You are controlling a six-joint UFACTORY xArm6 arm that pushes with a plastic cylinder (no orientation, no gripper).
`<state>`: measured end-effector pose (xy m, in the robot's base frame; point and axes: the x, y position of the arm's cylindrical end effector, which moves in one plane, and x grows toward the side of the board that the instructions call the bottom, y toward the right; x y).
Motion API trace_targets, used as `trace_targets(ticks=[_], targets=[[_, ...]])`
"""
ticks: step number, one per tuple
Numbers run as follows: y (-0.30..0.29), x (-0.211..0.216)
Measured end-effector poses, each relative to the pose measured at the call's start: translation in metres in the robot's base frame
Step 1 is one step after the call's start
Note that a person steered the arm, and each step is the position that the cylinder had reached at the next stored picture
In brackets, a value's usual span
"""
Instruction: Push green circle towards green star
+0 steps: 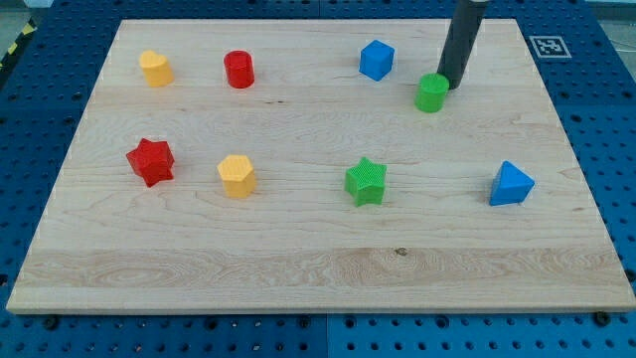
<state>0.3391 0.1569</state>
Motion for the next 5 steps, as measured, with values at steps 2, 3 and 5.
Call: trace_targets(ticks=[2,3,5], targets=[[-0.020,0.034],[0.013,0.029],[0.006,0.047]])
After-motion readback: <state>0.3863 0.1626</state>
